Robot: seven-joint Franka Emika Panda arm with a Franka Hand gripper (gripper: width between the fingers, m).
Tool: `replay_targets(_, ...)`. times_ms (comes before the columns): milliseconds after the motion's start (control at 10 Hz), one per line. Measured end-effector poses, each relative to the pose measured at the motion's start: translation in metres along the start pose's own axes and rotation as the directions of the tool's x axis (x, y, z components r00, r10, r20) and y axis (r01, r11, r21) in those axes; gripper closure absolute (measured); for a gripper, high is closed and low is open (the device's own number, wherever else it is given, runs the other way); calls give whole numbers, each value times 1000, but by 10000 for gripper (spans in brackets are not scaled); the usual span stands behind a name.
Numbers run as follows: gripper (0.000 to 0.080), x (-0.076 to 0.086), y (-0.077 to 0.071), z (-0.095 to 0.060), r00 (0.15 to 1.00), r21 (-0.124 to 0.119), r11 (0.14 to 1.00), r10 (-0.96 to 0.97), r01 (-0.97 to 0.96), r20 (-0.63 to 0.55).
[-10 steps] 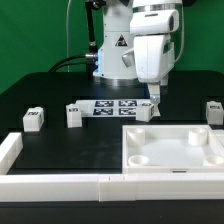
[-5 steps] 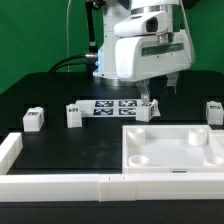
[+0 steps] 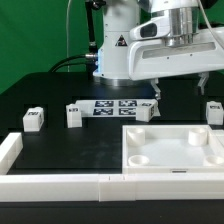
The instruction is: Assemble one leg
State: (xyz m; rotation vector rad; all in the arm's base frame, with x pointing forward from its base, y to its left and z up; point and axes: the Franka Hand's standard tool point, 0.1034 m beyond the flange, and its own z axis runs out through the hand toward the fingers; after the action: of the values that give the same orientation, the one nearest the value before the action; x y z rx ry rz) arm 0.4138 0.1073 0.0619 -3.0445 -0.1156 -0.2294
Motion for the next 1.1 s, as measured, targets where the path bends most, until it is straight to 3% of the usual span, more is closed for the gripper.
replay_targets(200, 151, -6, -24, 2, 963, 12, 962, 271, -271, 10)
replay_targets(400, 151, -10, -43, 4, 861, 17, 860, 509, -509, 23)
replay_targets(800, 151, -10, -41, 6, 873, 7, 874, 486, -487, 54)
replay_targets(1100, 151, -28, -48, 14, 871, -37, 902, 425, -430, 245)
